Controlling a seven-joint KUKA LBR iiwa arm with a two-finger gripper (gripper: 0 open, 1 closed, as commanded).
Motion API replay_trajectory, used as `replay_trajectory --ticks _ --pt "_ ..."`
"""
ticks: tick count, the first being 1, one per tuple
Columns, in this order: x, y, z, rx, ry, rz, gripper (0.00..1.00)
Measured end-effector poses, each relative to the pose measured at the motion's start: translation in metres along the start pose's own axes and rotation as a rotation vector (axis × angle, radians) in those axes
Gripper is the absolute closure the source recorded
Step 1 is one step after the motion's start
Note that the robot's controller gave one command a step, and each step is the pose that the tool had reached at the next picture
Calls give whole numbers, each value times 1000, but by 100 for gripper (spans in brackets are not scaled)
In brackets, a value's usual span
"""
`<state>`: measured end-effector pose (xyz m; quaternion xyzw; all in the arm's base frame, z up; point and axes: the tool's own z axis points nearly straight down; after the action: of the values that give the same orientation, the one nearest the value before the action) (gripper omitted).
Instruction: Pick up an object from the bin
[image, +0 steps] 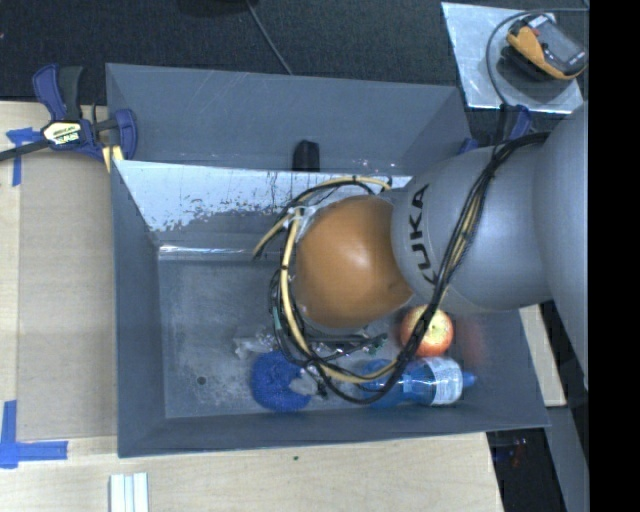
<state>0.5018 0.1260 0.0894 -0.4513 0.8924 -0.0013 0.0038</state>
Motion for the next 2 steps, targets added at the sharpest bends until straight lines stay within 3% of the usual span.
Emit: replay_trajectory --ticks 1,2 --pt "10 6 17 -2 -4 104 100" --pt "10 6 17 -2 -4 105 100"
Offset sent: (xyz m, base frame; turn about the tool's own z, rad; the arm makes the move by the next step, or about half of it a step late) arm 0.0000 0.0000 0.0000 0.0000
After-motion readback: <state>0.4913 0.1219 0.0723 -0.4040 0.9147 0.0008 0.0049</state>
